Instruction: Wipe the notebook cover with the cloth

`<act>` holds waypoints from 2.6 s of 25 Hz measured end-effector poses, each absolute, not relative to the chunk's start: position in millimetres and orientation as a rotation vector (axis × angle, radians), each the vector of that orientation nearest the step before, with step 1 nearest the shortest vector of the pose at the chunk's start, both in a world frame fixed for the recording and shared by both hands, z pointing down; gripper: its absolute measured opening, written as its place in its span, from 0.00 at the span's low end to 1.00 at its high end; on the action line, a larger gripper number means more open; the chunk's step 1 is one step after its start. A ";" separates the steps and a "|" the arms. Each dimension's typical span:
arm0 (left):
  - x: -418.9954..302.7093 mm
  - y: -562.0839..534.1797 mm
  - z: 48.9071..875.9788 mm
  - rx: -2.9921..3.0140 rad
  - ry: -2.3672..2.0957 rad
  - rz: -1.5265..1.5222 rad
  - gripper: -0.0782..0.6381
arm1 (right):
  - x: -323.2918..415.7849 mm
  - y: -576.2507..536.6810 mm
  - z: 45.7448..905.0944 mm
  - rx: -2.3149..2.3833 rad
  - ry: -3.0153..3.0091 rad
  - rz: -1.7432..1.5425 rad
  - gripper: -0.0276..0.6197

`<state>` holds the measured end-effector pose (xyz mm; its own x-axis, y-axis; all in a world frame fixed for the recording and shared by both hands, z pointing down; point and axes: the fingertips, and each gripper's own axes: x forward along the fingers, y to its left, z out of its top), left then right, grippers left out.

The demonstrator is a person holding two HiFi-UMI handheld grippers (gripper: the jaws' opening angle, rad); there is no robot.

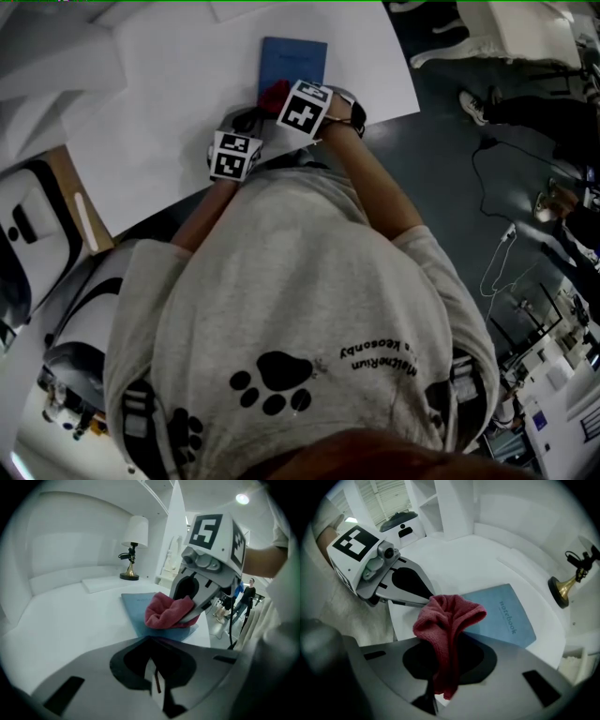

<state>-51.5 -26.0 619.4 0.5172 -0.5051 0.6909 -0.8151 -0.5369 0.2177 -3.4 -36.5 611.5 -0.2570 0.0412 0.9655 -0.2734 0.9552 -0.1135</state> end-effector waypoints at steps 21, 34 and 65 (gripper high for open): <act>-53.1 -25.7 624.2 2.213 -1.078 0.766 0.13 | 72.2 -29.4 611.2 0.429 -1.779 0.432 0.15; -51.8 -24.8 624.6 2.194 -1.086 0.758 0.13 | 89.4 -23.5 612.9 0.493 -1.802 0.484 0.15; -52.6 -21.5 622.8 2.230 -1.066 0.776 0.13 | -14.2 -50.0 570.8 0.309 -1.964 0.251 0.15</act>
